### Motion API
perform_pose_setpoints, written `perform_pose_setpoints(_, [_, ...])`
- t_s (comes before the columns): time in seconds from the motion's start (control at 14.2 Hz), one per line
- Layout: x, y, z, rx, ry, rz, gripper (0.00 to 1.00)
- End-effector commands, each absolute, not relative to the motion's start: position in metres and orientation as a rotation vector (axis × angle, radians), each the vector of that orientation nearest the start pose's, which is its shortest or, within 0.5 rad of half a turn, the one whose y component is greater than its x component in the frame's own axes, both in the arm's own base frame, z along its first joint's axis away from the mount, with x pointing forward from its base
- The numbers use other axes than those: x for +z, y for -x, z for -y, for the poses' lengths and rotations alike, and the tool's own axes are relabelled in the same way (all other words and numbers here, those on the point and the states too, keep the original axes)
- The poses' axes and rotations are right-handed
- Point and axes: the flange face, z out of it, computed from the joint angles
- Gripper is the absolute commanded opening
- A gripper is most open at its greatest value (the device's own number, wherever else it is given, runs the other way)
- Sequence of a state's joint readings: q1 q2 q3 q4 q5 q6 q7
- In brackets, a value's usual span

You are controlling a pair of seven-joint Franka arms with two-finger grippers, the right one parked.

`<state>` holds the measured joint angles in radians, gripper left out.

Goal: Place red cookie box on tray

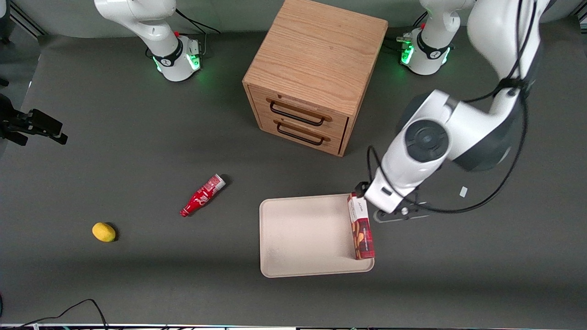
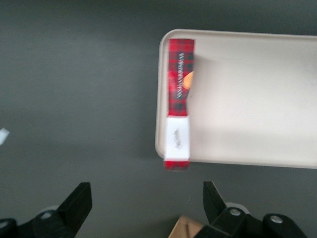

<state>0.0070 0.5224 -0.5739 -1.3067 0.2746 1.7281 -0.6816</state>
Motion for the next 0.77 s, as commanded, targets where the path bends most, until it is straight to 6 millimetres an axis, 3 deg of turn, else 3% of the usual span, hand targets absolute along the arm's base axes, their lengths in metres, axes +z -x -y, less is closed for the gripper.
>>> perform_pose_setpoints(0.0, [0.556, -0.62, 0.199, 0.048, 3.175, 0.191, 1.0])
perform_pose_setpoints(0.14, [0.598, -0.601, 0.148, 0.092, 3.17, 0.124, 1.0])
perform_pose_setpoints(0.35, [0.633, -0.572, 0.078, 0.165, 3.153, -0.001, 1.0])
perform_pose_setpoints(0.7, [0.63, -0.522, -0.009, 0.196, 3.156, -0.186, 1.0])
